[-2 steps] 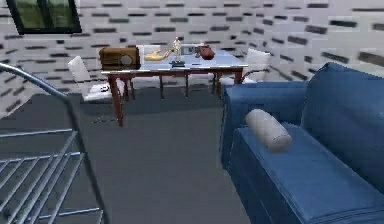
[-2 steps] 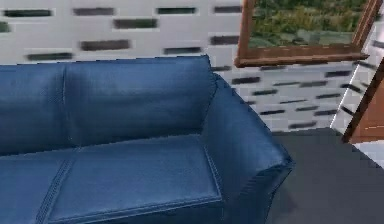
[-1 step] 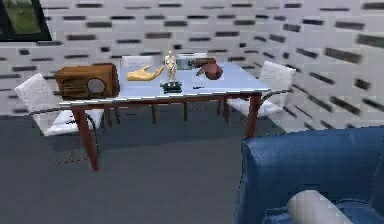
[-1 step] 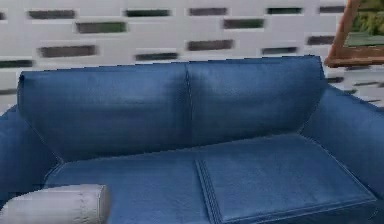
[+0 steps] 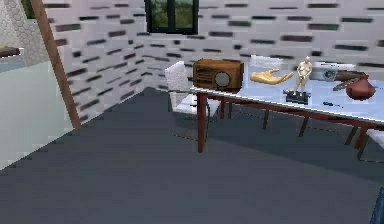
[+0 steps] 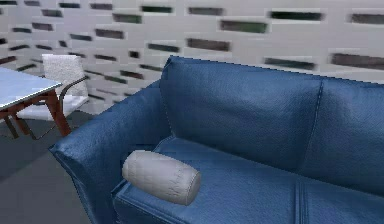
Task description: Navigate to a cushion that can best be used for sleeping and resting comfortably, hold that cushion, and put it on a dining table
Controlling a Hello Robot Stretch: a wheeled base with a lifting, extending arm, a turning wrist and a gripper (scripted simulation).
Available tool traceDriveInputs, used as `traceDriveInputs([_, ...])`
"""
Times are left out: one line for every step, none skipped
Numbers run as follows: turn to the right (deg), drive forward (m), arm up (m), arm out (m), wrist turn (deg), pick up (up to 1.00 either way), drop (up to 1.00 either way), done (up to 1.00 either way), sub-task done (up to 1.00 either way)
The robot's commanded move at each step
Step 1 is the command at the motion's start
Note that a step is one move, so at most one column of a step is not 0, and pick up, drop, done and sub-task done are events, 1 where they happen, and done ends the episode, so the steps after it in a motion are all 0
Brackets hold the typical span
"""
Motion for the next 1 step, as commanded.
traceDriveInputs([0.0,0.00,0.50,0.00,0.0,0.00,0.00,0.00,0.00])
